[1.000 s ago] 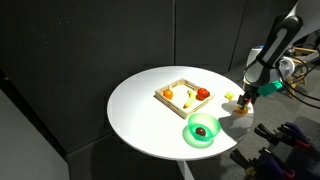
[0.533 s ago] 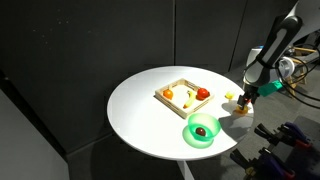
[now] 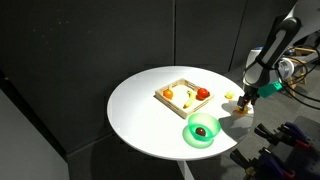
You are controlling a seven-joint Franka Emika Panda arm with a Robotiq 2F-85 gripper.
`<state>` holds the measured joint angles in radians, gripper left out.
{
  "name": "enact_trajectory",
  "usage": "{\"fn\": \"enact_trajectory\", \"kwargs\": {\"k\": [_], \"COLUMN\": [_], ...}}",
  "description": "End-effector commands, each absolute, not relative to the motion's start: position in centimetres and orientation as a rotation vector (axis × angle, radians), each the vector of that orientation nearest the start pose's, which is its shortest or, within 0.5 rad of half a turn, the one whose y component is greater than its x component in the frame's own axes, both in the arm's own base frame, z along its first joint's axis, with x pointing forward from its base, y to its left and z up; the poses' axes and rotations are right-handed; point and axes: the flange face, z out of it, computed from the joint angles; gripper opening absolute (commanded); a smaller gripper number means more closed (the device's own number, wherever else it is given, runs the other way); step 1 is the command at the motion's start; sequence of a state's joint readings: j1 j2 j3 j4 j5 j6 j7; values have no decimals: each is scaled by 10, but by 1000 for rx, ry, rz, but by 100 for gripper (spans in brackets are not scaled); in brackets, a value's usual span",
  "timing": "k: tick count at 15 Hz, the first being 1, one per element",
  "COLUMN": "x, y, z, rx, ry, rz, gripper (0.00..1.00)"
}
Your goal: Put the yellow object in the bowl
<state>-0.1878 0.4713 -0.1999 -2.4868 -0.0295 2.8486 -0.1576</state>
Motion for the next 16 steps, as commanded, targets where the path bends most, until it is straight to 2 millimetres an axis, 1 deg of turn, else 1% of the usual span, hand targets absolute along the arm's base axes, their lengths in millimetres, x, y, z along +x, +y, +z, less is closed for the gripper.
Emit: {"fn": "enact_trajectory", "kwargs": {"k": [1,5,11,12,13,16], "x": [413,418,419,419,419,419], "y": [-178,-175,-179,-180,-180,-181], "z": [101,99,92,91,91,89], "rx": [-3184,-3177,-3179,-3178,-3179,-3182], "ry": [288,274,285,285,286,283], "rz": [167,115,90,89,89,101], "gripper": [100,100,100,75,75,49]}}
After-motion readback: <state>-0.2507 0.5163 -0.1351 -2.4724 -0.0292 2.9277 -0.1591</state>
